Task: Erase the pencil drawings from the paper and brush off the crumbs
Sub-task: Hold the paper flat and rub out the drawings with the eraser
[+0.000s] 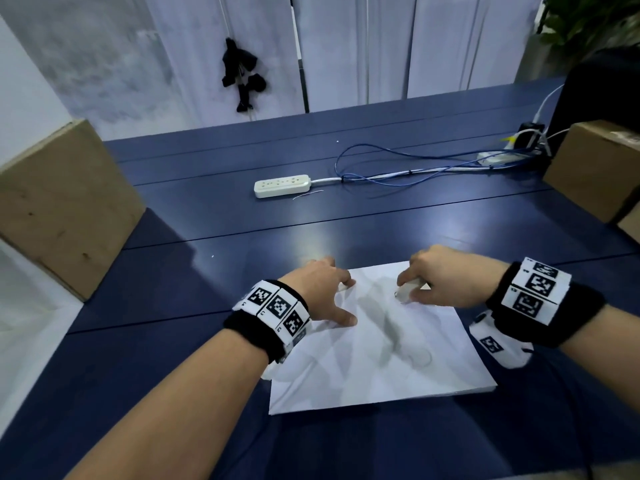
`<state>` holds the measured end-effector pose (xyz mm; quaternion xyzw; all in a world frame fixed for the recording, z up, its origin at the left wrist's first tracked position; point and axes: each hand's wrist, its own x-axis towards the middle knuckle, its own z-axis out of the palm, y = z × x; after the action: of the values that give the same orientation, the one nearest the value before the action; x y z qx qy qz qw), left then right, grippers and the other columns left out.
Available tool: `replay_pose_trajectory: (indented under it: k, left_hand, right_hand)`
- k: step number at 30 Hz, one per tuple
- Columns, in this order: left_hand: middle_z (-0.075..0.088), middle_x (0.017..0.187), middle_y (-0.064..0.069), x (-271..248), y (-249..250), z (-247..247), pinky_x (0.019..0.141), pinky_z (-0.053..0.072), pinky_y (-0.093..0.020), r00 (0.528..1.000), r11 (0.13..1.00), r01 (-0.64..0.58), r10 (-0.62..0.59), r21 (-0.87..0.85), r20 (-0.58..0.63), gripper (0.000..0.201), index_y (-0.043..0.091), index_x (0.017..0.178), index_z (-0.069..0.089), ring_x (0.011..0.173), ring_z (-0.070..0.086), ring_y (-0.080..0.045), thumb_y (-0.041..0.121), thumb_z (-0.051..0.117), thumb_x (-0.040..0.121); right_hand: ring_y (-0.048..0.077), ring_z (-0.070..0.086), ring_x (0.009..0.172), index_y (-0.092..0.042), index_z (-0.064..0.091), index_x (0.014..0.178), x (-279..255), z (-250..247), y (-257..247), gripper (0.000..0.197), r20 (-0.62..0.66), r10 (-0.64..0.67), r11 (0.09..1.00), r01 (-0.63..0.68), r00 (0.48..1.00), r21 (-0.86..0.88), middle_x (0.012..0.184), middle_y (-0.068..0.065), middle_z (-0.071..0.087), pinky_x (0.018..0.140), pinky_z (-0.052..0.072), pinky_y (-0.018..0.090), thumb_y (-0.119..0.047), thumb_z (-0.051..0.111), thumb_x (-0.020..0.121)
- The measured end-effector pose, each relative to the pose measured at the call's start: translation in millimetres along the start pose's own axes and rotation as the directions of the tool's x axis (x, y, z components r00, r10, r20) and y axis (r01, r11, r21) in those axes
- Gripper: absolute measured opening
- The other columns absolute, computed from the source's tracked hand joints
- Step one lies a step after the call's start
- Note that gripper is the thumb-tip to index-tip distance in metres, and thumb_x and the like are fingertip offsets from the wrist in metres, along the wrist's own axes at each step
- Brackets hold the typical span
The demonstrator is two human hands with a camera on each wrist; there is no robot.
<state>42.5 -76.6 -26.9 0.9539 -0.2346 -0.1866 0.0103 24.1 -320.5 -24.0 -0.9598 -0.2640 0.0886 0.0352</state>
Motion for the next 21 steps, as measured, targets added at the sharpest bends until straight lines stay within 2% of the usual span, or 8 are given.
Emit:
replay_pose_trajectory:
  k: [3, 7, 11, 14, 16, 17, 19, 21]
  left_hand:
    - [0.046, 0.124, -0.002, -3, 3, 0, 0.094, 0.048, -0.045, 1.0, 1.0, 0.01, -0.01, 0.007, -0.002, 0.075, 0.032, 0.141, 0.048, 0.119, 0.047, -0.025, 0.061, 0.072, 0.076]
    - [0.045, 0.129, -0.005, -8, 6, 0, 0.096, 0.047, -0.045, 1.0, 1.0, 0.01, -0.01, 0.029, -0.001, 0.074, 0.032, 0.144, 0.044, 0.122, 0.046, -0.026, 0.06, 0.069, 0.08]
    - [0.044, 0.134, -0.007, -15, 8, 1, 0.099, 0.045, -0.042, 1.0, 1.0, 0.003, -0.003, 0.031, -0.008, 0.077, 0.03, 0.147, 0.04, 0.126, 0.044, -0.027, 0.059, 0.067, 0.082]
    - [0.042, 0.14, -0.005, -26, 10, -1, 0.105, 0.041, -0.043, 0.998, 1.0, -0.007, 0.009, 0.024, -0.062, 0.089, 0.022, 0.151, 0.033, 0.13, 0.042, -0.027, 0.063, 0.068, 0.079]
    - [0.042, 0.142, 0.0, -35, 10, -1, 0.107, 0.039, -0.041, 0.998, 0.999, -0.035, 0.036, 0.033, -0.044, 0.091, 0.02, 0.148, 0.038, 0.129, 0.044, -0.024, 0.064, 0.071, 0.075]
    - [0.043, 0.14, 0.002, -39, 10, 1, 0.106, 0.04, -0.04, 0.999, 0.998, -0.052, 0.052, 0.048, -0.012, 0.09, 0.021, 0.144, 0.044, 0.128, 0.046, -0.022, 0.066, 0.073, 0.072]
    - [0.046, 0.134, 0.006, -45, 9, 7, 0.103, 0.044, -0.039, 0.996, 0.995, -0.072, 0.069, 0.063, 0.048, 0.084, 0.023, 0.133, 0.054, 0.122, 0.05, -0.019, 0.066, 0.078, 0.065]
    - [0.047, 0.129, 0.007, -48, 6, 13, 0.099, 0.047, -0.037, 0.996, 0.996, -0.075, 0.072, 0.042, 0.06, 0.081, 0.022, 0.129, 0.056, 0.118, 0.053, -0.017, 0.06, 0.083, 0.062]
  right_hand:
    - [0.02, 0.056, 0.08, -0.024, 0.069, 0.098, -6, 0, -5, 0.024, 0.0, 0.03, 1.0, -0.03, 1.0, 0.011, 0.083, 0.005, 0.064, 0.074, 0.051, 0.038, -0.042, 0.053, 0.093]
    - [0.017, 0.059, 0.084, -0.028, 0.069, 0.103, -11, -4, -11, 0.02, 0.034, 0.092, 0.996, -0.092, 0.995, 0.005, 0.088, -0.003, 0.067, 0.075, 0.052, 0.036, -0.029, 0.055, 0.088]
    - [0.017, 0.058, 0.075, -0.026, 0.056, 0.093, -17, -8, -21, 0.009, 0.015, 0.166, 0.985, -0.167, 0.986, 0.043, 0.079, -0.008, 0.06, 0.057, 0.043, 0.025, -0.024, 0.058, 0.084]
    - [0.017, 0.055, 0.069, -0.032, 0.041, 0.09, -18, -9, -32, 0.015, 0.068, 0.177, 0.964, -0.187, 0.982, 0.189, 0.08, -0.002, 0.06, 0.061, 0.047, 0.035, -0.028, 0.055, 0.087]
    - [0.02, 0.049, 0.067, -0.036, 0.033, 0.083, -17, -6, -40, 0.022, 0.142, 0.135, 0.927, -0.176, 0.981, 0.331, 0.084, 0.008, 0.059, 0.068, 0.049, 0.048, -0.033, 0.054, 0.089]
    - [0.021, 0.049, 0.07, -0.036, 0.03, 0.081, -16, -5, -44, 0.026, 0.17, 0.112, 0.916, -0.168, 0.979, 0.364, 0.085, 0.009, 0.058, 0.07, 0.049, 0.049, -0.037, 0.055, 0.089]
    - [0.02, 0.051, 0.075, -0.035, 0.029, 0.082, -14, -2, -52, 0.029, 0.205, 0.07, 0.914, -0.145, 0.976, 0.379, 0.083, 0.002, 0.056, 0.072, 0.049, 0.045, -0.047, 0.056, 0.087]
    - [0.019, 0.049, 0.072, -0.03, 0.032, 0.091, -10, -1, -61, 0.026, 0.229, 0.033, 0.927, -0.115, 0.973, 0.356, 0.081, -0.001, 0.055, 0.072, 0.047, 0.041, -0.046, 0.051, 0.091]
